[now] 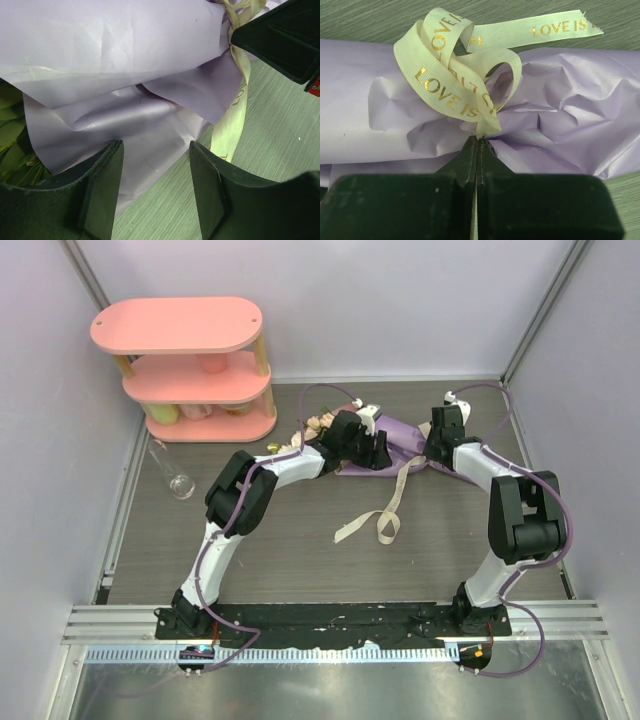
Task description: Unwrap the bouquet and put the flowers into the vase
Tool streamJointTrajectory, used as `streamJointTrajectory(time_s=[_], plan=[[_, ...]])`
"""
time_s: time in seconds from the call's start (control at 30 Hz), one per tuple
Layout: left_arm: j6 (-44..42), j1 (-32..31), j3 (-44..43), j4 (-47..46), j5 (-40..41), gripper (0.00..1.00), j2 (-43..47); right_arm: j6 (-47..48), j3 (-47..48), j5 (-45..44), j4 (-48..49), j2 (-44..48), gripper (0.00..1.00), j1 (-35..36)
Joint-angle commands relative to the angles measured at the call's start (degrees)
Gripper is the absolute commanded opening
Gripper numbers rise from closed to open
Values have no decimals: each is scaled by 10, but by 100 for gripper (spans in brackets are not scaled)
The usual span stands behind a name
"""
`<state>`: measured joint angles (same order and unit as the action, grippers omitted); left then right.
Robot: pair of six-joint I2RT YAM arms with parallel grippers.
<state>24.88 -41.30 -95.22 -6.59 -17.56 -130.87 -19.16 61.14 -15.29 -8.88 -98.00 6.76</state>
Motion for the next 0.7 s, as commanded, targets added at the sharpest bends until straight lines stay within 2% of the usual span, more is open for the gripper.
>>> streamJointTrajectory(time_s=[0.0,0.23,0.5,0.67], plan=[[-1,-1,-15,-18,-1,59,-6,-9,2,1,-3,51,1,11],[3,-1,-11,-18,-33,58,10,-25,-4,0,-21,86,1,11],[1,-33,43,-18,-93,57,137,-26,-19,-2,-5,73,1,11],[49,-41,0,-18,-80,53,128,-24,-19,-7,-5,64,1,11]])
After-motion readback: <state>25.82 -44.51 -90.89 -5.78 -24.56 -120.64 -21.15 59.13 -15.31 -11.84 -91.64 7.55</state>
